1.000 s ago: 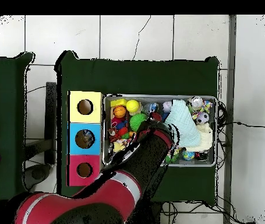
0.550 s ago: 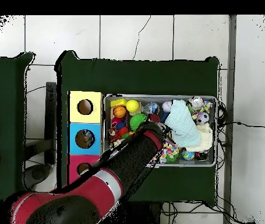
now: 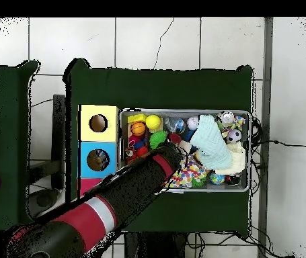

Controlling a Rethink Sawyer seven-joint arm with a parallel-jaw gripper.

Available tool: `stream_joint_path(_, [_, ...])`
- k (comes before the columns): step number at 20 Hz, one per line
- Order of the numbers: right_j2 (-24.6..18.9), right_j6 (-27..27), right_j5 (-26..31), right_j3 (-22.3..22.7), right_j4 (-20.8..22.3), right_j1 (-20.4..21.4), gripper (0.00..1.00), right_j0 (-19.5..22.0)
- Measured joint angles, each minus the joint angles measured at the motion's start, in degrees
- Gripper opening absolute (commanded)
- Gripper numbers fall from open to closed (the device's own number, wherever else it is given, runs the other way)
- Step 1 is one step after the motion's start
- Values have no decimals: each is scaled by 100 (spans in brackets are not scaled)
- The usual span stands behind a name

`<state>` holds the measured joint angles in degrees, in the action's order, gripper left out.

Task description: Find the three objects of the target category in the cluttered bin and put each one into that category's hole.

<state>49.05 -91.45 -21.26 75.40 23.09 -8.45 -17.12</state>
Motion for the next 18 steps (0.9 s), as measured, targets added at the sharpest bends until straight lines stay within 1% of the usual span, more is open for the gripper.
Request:
stream_joint_path(5, [12, 0, 0, 3, -12, 6, 0, -2])
stream_joint_path(8, [2, 0, -1, 20, 73, 71, 0, 11])
stream_joint_path(10, [-25, 0, -2, 27, 222, 167, 0, 31])
stream_joint_path(12, [-126, 0, -4, 36, 539, 361, 0, 77])
stream_joint_path(14, [-393, -1, 52, 57, 1096, 723, 0, 190])
stream_joint_path(16, [-781, -1, 209, 108, 1673, 1167, 0, 378])
stream_joint_path(17, [-926, -1, 282, 131, 1841, 1321, 0, 461])
stream_joint_path(18, [-1296, -1, 499, 198, 2194, 1700, 0, 692])
